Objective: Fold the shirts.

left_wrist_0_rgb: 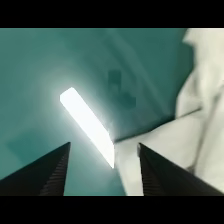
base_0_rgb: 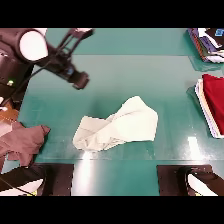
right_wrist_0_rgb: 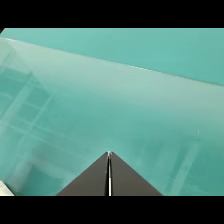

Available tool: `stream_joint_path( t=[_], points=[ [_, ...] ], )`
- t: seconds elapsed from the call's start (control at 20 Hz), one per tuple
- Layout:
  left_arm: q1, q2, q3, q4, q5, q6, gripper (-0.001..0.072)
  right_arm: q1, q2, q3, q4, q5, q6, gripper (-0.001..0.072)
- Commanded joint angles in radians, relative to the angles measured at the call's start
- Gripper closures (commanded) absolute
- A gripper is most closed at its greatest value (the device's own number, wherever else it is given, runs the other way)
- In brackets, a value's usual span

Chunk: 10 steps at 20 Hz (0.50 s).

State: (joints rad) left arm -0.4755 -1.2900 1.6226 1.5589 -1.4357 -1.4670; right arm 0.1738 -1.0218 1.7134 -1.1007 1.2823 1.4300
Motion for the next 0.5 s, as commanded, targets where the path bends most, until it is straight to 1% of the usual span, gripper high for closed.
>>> stream_joint_path(
  t=[0.0, 0.1, 0.25, 0.35, 0.45],
  points=[
    [0.167, 0.101, -0.274, -0.074, 0.010, -0.021, 0.0208, 0.001, 0.000, 0.000, 0.000, 0.016, 0.000, 0.0691],
    [0.206, 0.183, -0.491, -0.127, 0.059, -0.022, 0.0208, 0.001, 0.000, 0.000, 0.000, 0.021, 0.000, 0.0690],
    [0.214, 0.272, -0.784, -0.175, 0.138, -0.030, 0.0208, 0.001, 0.000, -0.001, 0.000, 0.020, 0.000, 0.0690],
    [0.214, 0.279, -0.926, -0.217, 0.188, -0.056, 0.0208, 0.001, 0.000, 0.000, 0.000, 0.020, 0.000, 0.0691],
    [0.214, 0.278, -1.028, -0.314, 0.270, -0.052, 0.0208, 0.001, 0.000, -0.001, 0.000, 0.022, 0.000, 0.0691]
  ],
)
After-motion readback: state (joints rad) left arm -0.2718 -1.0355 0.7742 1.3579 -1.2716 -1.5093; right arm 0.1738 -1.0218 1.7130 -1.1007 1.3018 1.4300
